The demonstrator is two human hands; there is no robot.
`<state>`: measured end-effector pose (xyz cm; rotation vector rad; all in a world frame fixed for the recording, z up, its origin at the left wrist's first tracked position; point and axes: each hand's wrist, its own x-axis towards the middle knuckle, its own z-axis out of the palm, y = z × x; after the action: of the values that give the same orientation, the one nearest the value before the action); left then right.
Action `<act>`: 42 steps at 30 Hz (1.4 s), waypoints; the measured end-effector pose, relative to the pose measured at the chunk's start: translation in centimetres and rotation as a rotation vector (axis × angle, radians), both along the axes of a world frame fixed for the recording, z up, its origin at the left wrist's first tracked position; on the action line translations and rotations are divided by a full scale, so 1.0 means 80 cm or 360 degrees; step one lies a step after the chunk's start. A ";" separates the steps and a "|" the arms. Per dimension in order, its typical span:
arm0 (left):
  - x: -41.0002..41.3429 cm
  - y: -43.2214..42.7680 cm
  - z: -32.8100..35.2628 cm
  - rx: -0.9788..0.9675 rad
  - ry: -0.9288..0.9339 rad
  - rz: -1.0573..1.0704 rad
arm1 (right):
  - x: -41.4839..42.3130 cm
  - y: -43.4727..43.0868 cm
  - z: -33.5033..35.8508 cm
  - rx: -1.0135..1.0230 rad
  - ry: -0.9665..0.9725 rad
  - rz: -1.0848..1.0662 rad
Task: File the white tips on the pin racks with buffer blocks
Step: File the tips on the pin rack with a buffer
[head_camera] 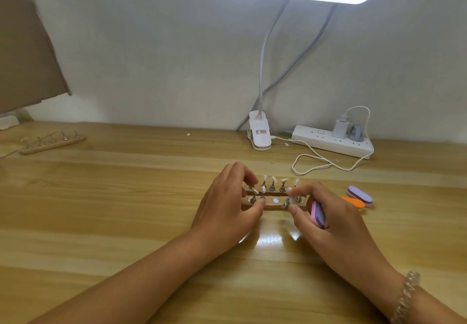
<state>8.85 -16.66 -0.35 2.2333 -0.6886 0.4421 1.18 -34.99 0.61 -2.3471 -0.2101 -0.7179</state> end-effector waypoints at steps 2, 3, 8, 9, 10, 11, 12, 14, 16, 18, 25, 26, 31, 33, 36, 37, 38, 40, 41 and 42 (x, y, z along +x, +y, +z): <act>0.002 0.001 -0.001 0.0088 0.0014 0.0070 | 0.000 0.000 0.000 -0.0014 -0.0001 -0.0011; 0.002 0.001 -0.001 0.0149 0.0043 0.0089 | 0.000 0.000 0.000 -0.0029 0.0002 -0.0017; 0.004 0.001 -0.002 0.0272 0.0113 0.0019 | -0.002 0.002 0.001 -0.0139 0.0007 -0.0065; 0.004 0.001 -0.002 0.0249 0.0124 -0.0013 | -0.002 0.003 0.001 -0.0152 0.0009 -0.0076; 0.004 0.001 -0.002 0.0233 0.0134 -0.0039 | -0.003 0.003 0.001 -0.0159 0.0011 -0.0088; 0.004 0.000 -0.002 0.0232 0.0139 -0.0060 | -0.003 0.003 0.001 -0.0161 0.0013 -0.0099; 0.003 0.000 -0.002 0.0236 0.0138 -0.0084 | -0.002 0.003 0.001 -0.0165 0.0015 -0.0106; 0.002 0.000 -0.001 0.0229 0.0138 -0.0138 | -0.003 0.002 0.002 -0.0174 0.0024 -0.0109; 0.000 0.000 0.000 0.0215 0.0105 -0.0189 | -0.003 0.003 0.002 -0.0178 0.0034 -0.0114; -0.003 -0.001 0.001 0.0236 0.0033 -0.0216 | -0.003 0.005 0.002 -0.0186 0.0042 -0.0114; -0.008 -0.002 0.004 0.0259 -0.0116 -0.0219 | -0.006 0.007 0.002 -0.0262 0.0082 -0.0058; -0.009 -0.002 0.005 0.0262 -0.0130 -0.0219 | -0.007 0.009 0.002 -0.0295 0.0076 -0.0040; -0.012 -0.002 0.007 0.0268 -0.0143 -0.0219 | -0.010 0.012 0.004 -0.0422 0.0039 0.0016; -0.012 -0.002 0.007 0.0269 -0.0123 -0.0220 | -0.009 0.012 0.003 -0.0412 0.0026 0.0007; -0.012 -0.002 0.006 0.0288 -0.0120 -0.0208 | -0.008 0.012 0.003 -0.0383 0.0019 -0.0018; -0.011 -0.002 0.006 0.0289 -0.0126 -0.0203 | -0.008 0.012 0.003 -0.0384 0.0024 -0.0021; -0.012 -0.002 0.006 0.0286 -0.0130 -0.0203 | -0.008 0.012 0.003 -0.0397 0.0026 -0.0019; -0.012 -0.002 0.006 0.0286 -0.0150 -0.0205 | -0.009 0.014 0.003 -0.0435 0.0024 -0.0015; -0.012 -0.003 0.007 0.0294 -0.0172 -0.0203 | -0.010 0.015 0.004 -0.0451 0.0011 -0.0023; -0.012 -0.003 0.007 0.0304 -0.0197 -0.0197 | -0.010 0.016 0.004 -0.0465 -0.0013 -0.0039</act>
<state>7.86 -16.88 0.20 2.3390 -0.9642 0.4726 0.34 -33.75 0.93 -2.6272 -0.3078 -0.7509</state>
